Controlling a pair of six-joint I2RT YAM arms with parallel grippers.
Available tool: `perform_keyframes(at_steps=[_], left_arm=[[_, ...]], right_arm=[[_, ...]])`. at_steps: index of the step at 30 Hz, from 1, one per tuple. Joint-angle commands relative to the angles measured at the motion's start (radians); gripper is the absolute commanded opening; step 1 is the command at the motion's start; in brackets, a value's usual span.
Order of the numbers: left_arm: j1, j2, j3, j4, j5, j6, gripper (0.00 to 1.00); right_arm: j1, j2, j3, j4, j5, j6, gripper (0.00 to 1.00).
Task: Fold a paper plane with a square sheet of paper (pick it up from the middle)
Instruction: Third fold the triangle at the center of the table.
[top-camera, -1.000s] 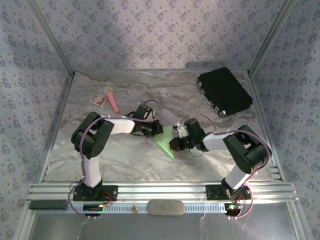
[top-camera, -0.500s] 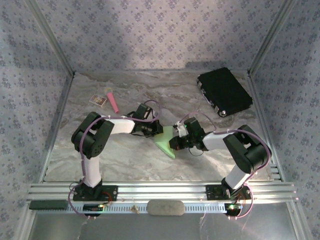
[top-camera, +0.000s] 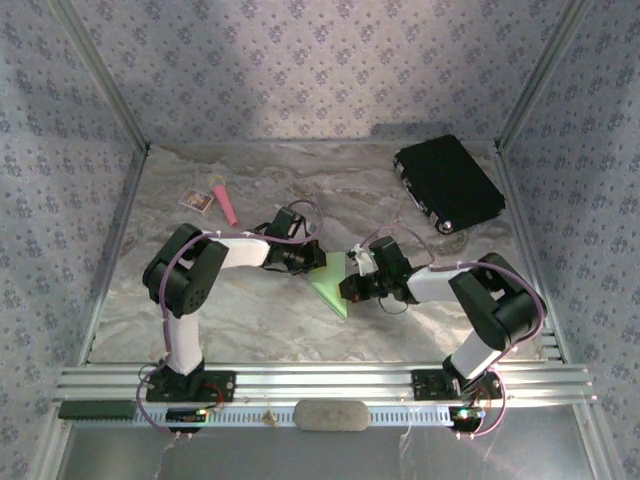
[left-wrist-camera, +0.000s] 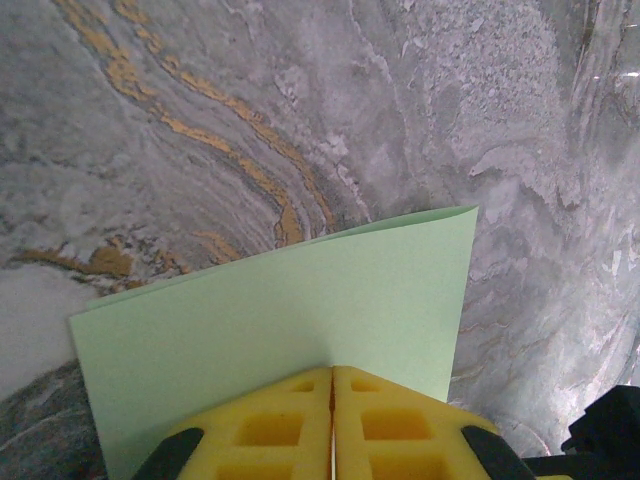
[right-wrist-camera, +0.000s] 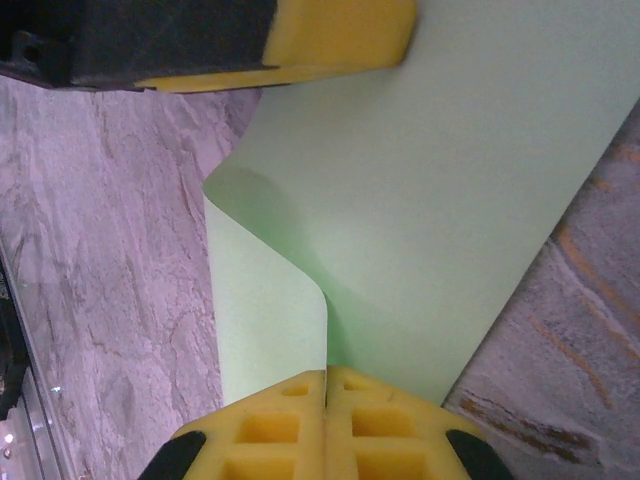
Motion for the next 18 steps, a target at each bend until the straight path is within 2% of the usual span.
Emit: perform_keyframes(at_steps=[1,18], left_arm=[[-0.004,0.007,0.008,-0.055,0.001,0.019,0.08],[-0.002,0.003,0.011,-0.057,0.001,0.021,0.08]], right_arm=[[0.008,0.025,0.02,-0.006,-0.01,0.001,0.01],[0.013,-0.023,0.023,-0.019,-0.036,-0.001,0.01]])
